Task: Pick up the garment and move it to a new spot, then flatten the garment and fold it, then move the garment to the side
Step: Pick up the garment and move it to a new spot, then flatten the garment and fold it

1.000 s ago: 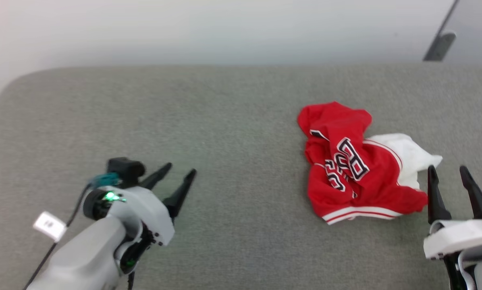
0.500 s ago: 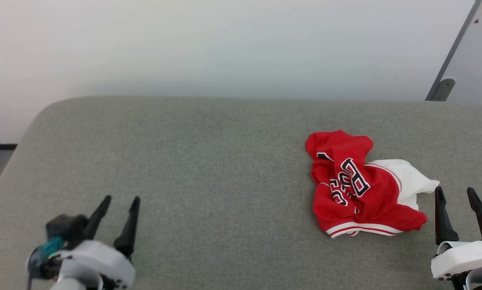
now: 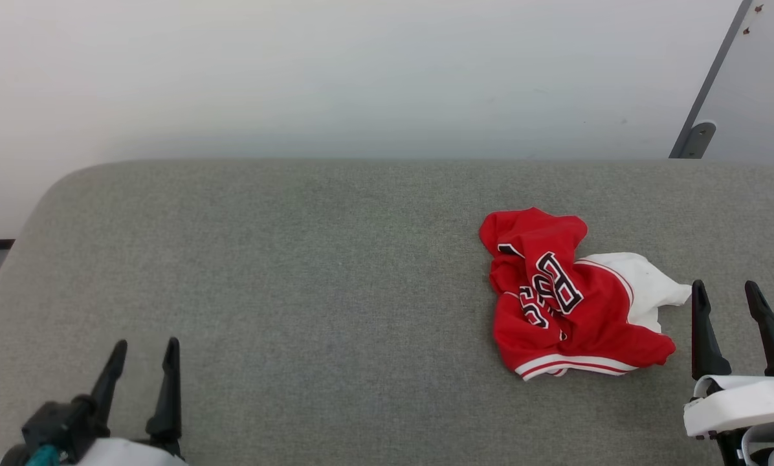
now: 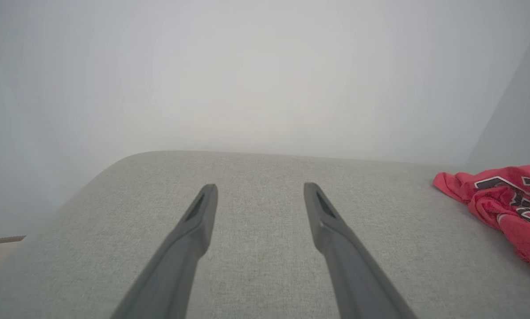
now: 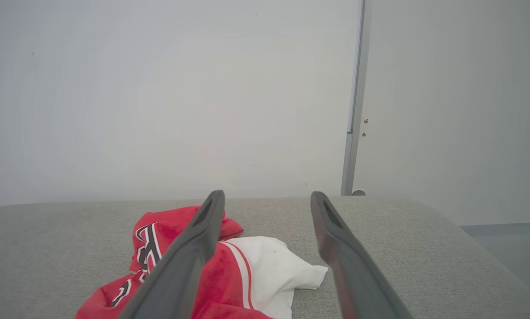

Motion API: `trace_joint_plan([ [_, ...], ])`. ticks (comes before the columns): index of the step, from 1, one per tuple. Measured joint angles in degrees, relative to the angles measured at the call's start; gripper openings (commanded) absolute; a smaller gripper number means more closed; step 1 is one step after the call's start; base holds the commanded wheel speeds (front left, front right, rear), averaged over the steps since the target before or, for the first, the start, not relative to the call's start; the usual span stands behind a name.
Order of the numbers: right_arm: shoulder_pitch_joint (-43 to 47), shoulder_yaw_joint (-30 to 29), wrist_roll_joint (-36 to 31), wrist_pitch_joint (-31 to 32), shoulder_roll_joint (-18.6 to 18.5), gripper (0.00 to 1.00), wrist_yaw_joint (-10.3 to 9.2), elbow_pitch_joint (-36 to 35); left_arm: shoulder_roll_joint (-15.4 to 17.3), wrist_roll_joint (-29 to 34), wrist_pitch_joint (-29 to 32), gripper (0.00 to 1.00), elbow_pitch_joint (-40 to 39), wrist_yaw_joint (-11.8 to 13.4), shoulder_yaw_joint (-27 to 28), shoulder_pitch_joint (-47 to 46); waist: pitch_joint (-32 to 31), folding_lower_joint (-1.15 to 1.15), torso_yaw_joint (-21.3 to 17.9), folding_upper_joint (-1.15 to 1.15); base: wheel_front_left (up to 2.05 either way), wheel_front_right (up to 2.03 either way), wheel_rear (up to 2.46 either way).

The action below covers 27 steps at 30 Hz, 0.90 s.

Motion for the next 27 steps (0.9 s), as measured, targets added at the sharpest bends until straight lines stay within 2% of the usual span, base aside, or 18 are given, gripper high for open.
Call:
trace_joint_plan([
  [9,1.20,-0.34,-0.01,0.00,0.54,1.00,0.00,-1.02,-3.19,3.00,0.00,1.00,0.94,-2.77,3.18,1.74,0.20,0.00,0.02,0.00,0.00,0.00,0.00],
  [17,-0.21,1.10,-0.47,0.98,-0.53,1.00,0.00,0.64,-5.32,4.12,0.00,1.00,0.86,-4.00,5.28,1.44,1.17,0.00,-0.05,0.00,0.00,0.00,0.00],
  [20,-3.49,1.81,-0.57,5.26,-2.90,1.00,0.00,2.76,-6.48,4.31,0.00,1.00,0.76,-4.27,5.89,1.24,2.12,0.00,-0.19,0.00,0.00,0.00,0.00],
  [23,-8.60,4.08,-0.48,11.87,-7.25,1.00,0.00,4.91,-7.80,4.48,0.00,1.00,0.81,-4.63,6.31,0.46,3.48,0.00,-0.21,0.00,0.00,0.00,0.00],
  [27,-16.61,8.64,3.09,24.19,-14.03,1.00,0.00,9.35,-9.33,4.91,0.00,1.00,1.09,-5.25,6.54,-1.38,5.81,0.00,0.10,0.00,0.00,0.00,0.00],
])
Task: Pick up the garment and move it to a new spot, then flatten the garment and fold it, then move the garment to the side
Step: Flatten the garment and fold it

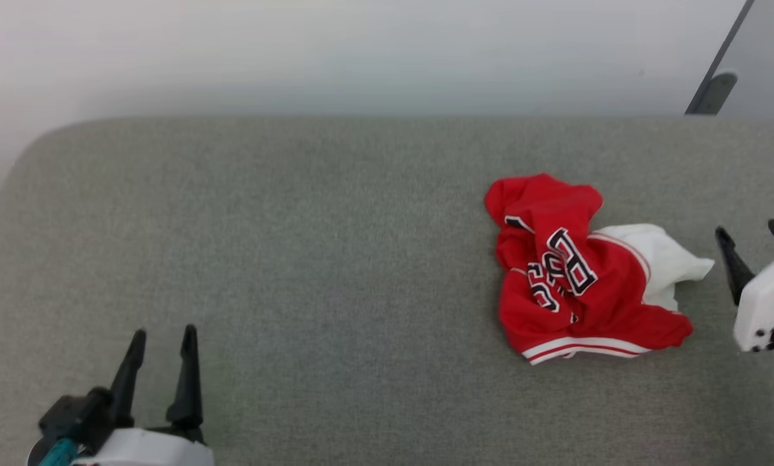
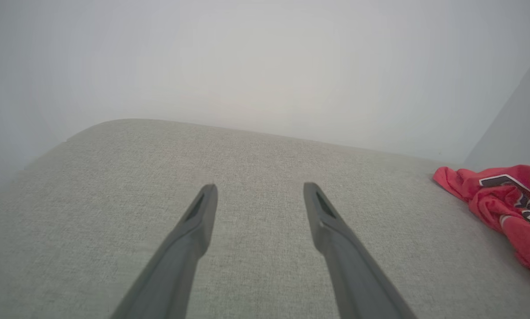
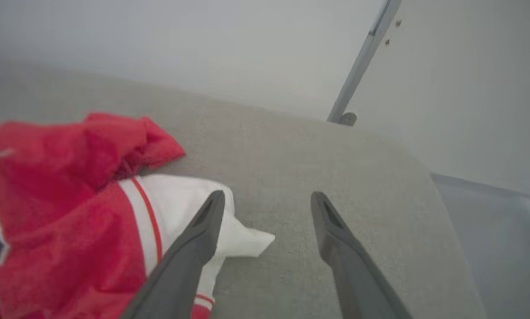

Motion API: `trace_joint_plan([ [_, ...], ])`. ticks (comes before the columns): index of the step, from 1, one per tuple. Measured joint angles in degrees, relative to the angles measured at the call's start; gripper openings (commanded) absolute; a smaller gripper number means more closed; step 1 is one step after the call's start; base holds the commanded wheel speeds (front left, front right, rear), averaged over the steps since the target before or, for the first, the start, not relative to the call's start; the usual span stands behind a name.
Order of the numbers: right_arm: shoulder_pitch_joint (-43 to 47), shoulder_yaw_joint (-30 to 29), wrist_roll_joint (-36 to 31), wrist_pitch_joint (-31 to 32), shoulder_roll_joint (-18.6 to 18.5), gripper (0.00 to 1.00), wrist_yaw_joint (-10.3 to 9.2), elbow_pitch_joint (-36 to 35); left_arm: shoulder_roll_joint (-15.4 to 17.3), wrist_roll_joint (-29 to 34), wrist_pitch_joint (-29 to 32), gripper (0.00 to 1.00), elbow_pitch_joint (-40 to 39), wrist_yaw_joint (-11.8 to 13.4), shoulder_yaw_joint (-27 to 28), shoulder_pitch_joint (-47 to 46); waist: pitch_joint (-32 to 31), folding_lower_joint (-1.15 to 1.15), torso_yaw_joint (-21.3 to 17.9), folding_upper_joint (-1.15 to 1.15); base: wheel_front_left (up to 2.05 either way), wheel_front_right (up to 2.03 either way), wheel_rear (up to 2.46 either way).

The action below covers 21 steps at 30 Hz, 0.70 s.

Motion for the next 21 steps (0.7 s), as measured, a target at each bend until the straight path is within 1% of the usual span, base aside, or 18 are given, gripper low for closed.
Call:
trace_joint_plan([
  [1,-1.57,2.42,0.97,4.15,-2.12,1.00,0.00,1.15,-0.25,0.18,0.00,1.00,0.21,-0.02,-0.03,-0.48,0.60,0.00,0.14,0.00,0.00,0.00,0.00],
  [3,-4.18,7.76,5.73,12.48,-5.23,1.00,0.00,2.21,-0.93,0.37,0.00,1.00,0.51,-0.21,-0.02,-1.34,1.80,0.00,0.52,0.00,0.00,0.00,0.00],
  [4,-5.55,10.35,8.48,16.39,-6.43,1.00,0.01,2.31,-1.19,0.38,0.00,1.00,0.70,-0.32,-0.01,-1.71,2.38,0.00,0.74,0.00,0.00,0.00,0.00],
  [6,-8.20,15.59,12.30,23.51,-10.24,1.00,0.01,1.78,-1.70,0.49,0.00,1.00,1.11,-0.52,0.02,-2.32,3.52,0.00,1.23,0.00,0.00,0.00,0.00],
  [8,-10.25,18.96,16.42,29.18,-14.00,1.00,0.01,1.33,-2.20,0.74,0.00,1.00,1.37,-0.55,-0.07,-3.02,4.57,0.00,1.77,0.00,0.00,0.00,0.00],
  [10,-12.21,21.52,19.75,32.75,-16.23,1.00,0.00,1.37,-2.74,0.81,0.00,1.00,1.46,-0.59,-0.02,-3.80,5.64,0.00,2.33,0.00,0.00,0.00,0.00],
  [12,-13.56,24.26,21.14,34.23,-17.72,1.00,0.00,0.74,-3.15,0.81,0.00,1.00,1.51,-0.60,-0.01,-4.53,6.76,0.00,2.91,0.00,0.00,0.00,0.00],
  [13,-14.01,25.15,21.72,34.03,-18.07,1.00,0.01,0.60,-3.37,0.81,0.00,1.00,1.51,-0.60,-0.01,-4.88,7.36,0.00,3.19,0.00,0.00,0.00,0.00],
  [16,-15.50,27.43,22.39,32.68,-18.79,1.00,0.00,1.85,-3.77,0.77,0.00,1.00,1.55,-0.60,-0.56,-5.89,9.24,0.00,3.90,0.00,0.00,0.00,0.00],
  [21,-16.75,31.89,23.83,30.42,-18.95,1.00,0.00,3.86,-4.42,0.25,0.00,1.00,1.72,-0.62,-1.18,-7.32,11.91,0.00,4.92,0.00,0.00,0.00,0.00],
])
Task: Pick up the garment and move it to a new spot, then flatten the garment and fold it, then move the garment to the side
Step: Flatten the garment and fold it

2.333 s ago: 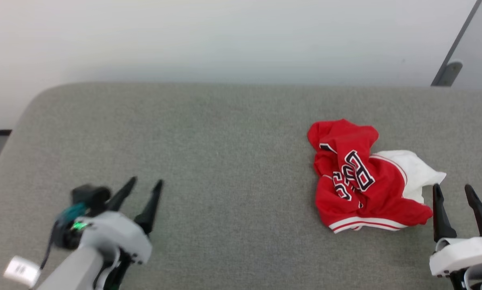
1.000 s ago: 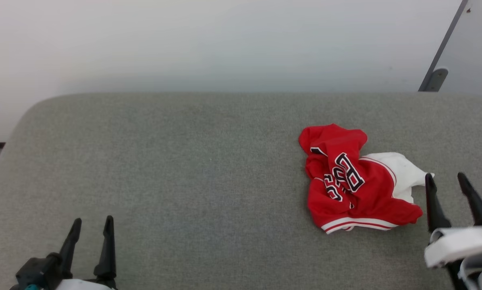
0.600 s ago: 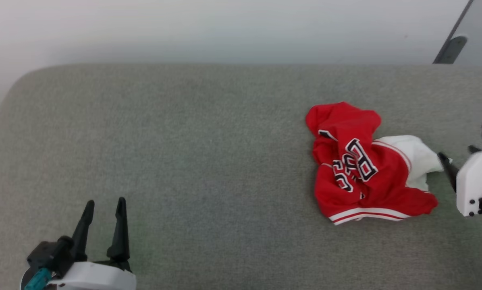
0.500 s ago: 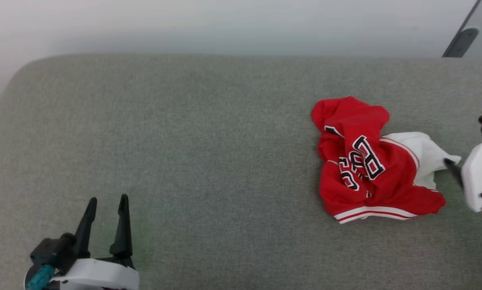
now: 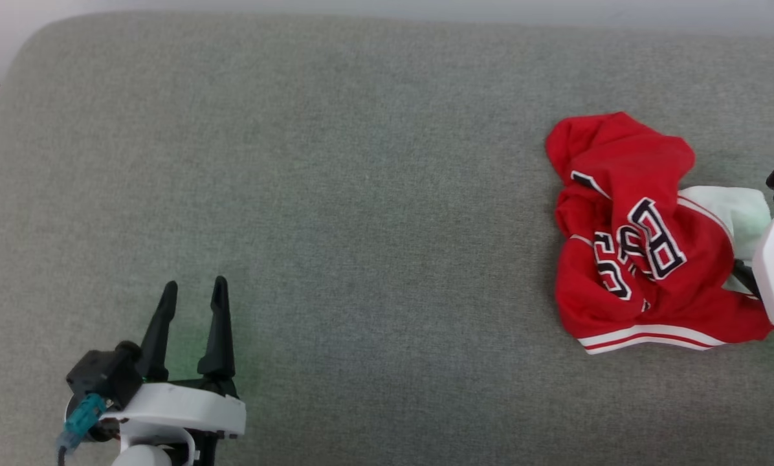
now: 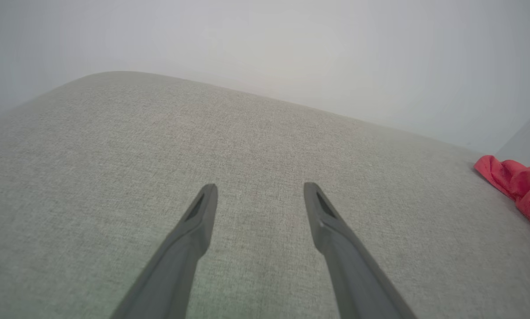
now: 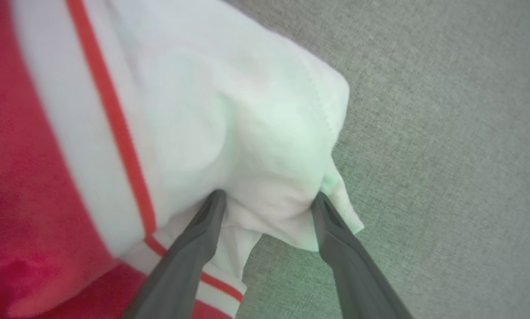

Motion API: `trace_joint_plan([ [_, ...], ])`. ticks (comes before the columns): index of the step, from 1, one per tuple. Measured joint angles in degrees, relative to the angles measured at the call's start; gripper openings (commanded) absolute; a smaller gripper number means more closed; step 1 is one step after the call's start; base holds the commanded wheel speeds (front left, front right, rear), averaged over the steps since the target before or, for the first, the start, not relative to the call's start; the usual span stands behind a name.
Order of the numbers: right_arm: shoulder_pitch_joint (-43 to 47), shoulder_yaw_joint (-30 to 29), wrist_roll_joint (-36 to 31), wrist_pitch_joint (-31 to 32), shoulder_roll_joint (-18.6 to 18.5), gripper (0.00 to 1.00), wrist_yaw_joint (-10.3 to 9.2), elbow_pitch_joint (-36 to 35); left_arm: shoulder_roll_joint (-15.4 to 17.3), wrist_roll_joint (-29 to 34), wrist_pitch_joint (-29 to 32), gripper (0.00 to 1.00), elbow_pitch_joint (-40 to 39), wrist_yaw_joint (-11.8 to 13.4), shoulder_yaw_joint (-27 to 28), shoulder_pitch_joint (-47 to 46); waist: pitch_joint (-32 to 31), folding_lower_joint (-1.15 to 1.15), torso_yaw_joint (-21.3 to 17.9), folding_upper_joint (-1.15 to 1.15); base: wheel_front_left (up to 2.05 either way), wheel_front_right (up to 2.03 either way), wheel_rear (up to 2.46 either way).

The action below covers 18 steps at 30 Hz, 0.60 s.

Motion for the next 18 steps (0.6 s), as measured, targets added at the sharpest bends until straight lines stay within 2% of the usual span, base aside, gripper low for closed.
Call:
trace_joint_plan([
  [1,-0.59,0.89,0.16,-0.25,-0.35,0.84,0.00,0.16,-0.16,-0.01,0.00,1.00,0.02,0.00,-0.04,-0.17,0.37,0.00,0.19,0.00,0.00,0.00,0.00],
  [2,-0.96,1.78,0.67,-0.46,-0.76,0.47,0.00,0.34,-0.27,-0.01,0.00,1.00,0.04,-0.07,-0.09,-0.24,0.69,0.00,0.35,0.00,0.00,0.00,0.00],
  [4,-1.72,3.45,1.85,-0.76,-1.32,0.00,0.00,0.44,-0.37,-0.32,0.00,1.00,0.12,-0.15,-0.11,-0.49,1.20,0.00,0.53,0.00,0.00,0.00,0.00],
  [12,-4.02,5.56,4.32,-7.89,-1.48,0.00,0.07,3.50,0.01,-0.43,0.00,1.00,-0.13,-0.15,0.09,-1.25,1.64,0.00,-1.12,0.00,0.00,0.00,0.00],
  [18,-3.92,0.33,4.79,-15.16,-6.69,0.00,0.01,8.73,0.44,-0.44,0.00,1.00,-0.35,-0.15,0.12,-1.22,1.24,0.00,-2.72,0.00,0.00,0.00,0.00],
])
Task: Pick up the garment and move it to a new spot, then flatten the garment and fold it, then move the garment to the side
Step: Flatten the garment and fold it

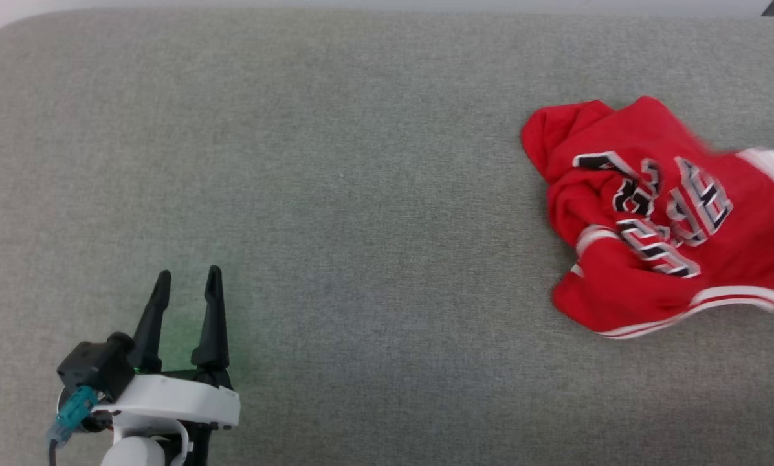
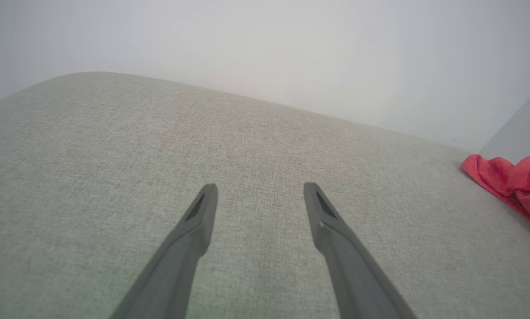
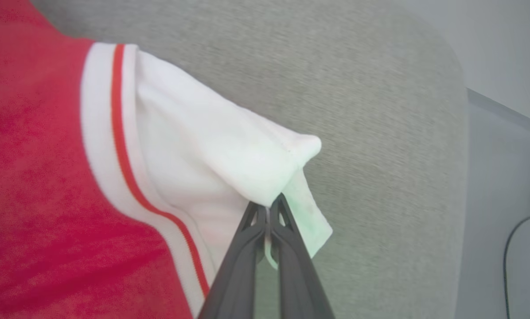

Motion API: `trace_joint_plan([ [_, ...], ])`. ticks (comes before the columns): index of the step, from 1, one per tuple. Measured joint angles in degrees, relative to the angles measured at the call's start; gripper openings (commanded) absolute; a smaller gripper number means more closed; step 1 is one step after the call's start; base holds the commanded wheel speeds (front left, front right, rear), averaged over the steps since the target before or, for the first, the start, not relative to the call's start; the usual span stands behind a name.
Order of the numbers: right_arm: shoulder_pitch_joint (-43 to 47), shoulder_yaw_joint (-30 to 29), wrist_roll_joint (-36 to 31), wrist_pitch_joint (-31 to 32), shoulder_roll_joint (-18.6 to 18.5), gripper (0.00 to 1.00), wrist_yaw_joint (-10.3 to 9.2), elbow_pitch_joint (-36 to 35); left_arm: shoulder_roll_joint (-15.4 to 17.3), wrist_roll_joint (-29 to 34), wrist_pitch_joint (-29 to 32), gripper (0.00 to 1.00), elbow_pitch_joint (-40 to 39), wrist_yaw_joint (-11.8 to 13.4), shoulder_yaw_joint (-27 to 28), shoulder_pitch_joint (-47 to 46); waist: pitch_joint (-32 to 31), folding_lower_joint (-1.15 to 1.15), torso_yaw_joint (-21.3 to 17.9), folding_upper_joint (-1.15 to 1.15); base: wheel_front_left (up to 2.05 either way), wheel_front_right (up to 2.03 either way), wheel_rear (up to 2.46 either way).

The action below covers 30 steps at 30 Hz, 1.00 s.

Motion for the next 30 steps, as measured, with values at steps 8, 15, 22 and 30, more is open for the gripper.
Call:
trace_joint_plan([
  [8,2.79,-8.94,-0.29,-6.69,-4.60,0.00,0.00,11.38,0.88,-0.08,0.00,1.00,-0.27,0.00,-0.09,0.22,-0.10,0.00,-1.33,0.00,0.00,0.00,0.00],
  [15,3.53,-14.85,-3.15,-11.76,-1.90,0.00,0.00,23.18,2.05,-0.09,0.00,1.00,-0.23,0.00,-0.96,0.21,-0.29,0.00,-1.77,0.00,0.00,0.00,0.00],
  [22,1.86,-18.49,-5.71,-20.82,1.99,1.00,0.00,27.88,6.30,-0.64,0.00,1.00,1.41,0.00,-6.95,-1.35,-1.15,0.00,-2.97,0.00,0.00,0.00,0.00],
  [30,5.05,-21.70,-6.92,-37.30,6.77,1.00,0.00,23.58,17.37,-4.22,4.94,1.00,-0.38,0.00,-19.20,-12.29,-2.55,0.00,-5.86,0.00,0.00,0.00,0.00],
])
